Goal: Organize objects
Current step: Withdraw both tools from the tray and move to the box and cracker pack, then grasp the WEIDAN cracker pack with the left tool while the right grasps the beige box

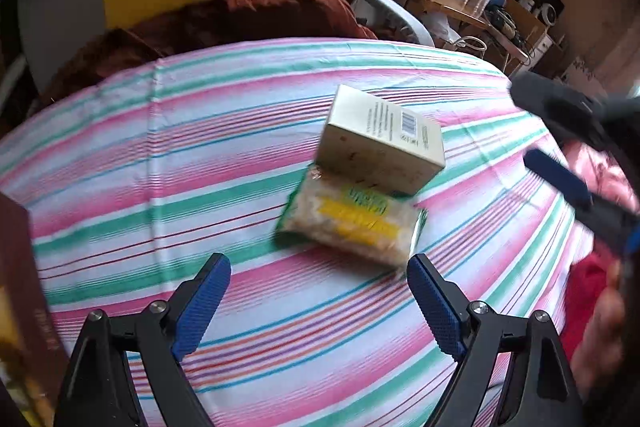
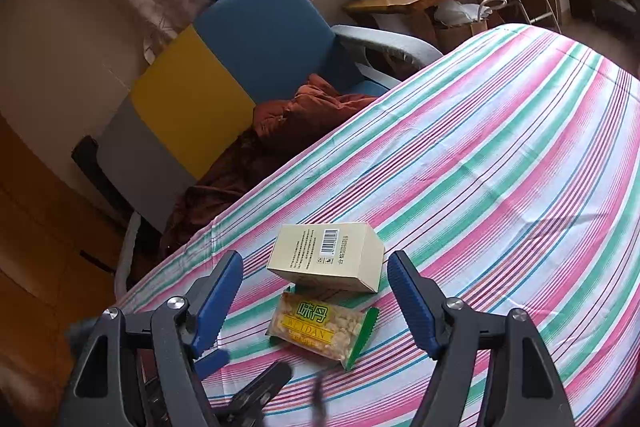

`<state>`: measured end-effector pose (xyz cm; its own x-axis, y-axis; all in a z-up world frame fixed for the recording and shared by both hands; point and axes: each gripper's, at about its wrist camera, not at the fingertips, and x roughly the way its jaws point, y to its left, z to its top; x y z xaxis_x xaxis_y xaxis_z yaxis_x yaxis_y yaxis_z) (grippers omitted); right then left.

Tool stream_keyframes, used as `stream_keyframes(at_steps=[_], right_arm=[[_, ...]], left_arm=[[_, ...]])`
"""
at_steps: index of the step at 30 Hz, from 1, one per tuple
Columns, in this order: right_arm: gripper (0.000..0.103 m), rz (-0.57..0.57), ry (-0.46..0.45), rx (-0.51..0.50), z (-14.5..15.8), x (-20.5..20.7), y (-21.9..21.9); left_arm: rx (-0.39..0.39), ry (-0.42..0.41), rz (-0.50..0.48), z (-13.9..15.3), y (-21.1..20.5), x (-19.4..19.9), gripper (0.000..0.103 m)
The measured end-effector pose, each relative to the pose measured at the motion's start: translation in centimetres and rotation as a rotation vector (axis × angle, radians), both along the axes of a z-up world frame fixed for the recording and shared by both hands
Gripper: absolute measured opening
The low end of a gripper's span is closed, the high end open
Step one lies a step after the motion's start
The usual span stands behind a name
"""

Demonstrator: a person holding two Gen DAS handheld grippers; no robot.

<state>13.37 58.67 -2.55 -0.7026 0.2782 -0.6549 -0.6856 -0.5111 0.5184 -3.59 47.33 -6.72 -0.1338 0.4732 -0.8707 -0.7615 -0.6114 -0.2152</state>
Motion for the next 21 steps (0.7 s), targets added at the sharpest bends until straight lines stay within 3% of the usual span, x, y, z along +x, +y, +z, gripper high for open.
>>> stream_keyframes(at_steps=[4, 12, 14, 16, 21], right_arm=[[0.076, 0.004, 0.007, -0.013, -0.1, 0.0, 0.1], [0.076, 0.013, 0.0, -0.032, -0.5, -0.3, 0.3], [0.076, 0.016, -0.003, -0.043, -0.7, -0.3, 0.4], [0.076, 0.015, -0.006, -0.047, -0.8, -0.2, 0.5], [0.076, 0.012, -0.024, -0.055, -1.2, -0.3, 0.6]], left_arm=[[-0.002, -0.083, 0.076, -0.7, 2.6, -1.3, 0.089], [-0.103, -0.071, 0.131, -3.0, 6.8, -2.6, 0.088], [-0.129, -0.077, 0.121, -4.0, 6.9, -2.6, 0.086], [-0.123, -0.039, 0.084, -3.8, 6.3, -2.0, 0.085], [-0.115, -0.047, 0.009, -3.5, 3.1, -1.7, 0.086]])
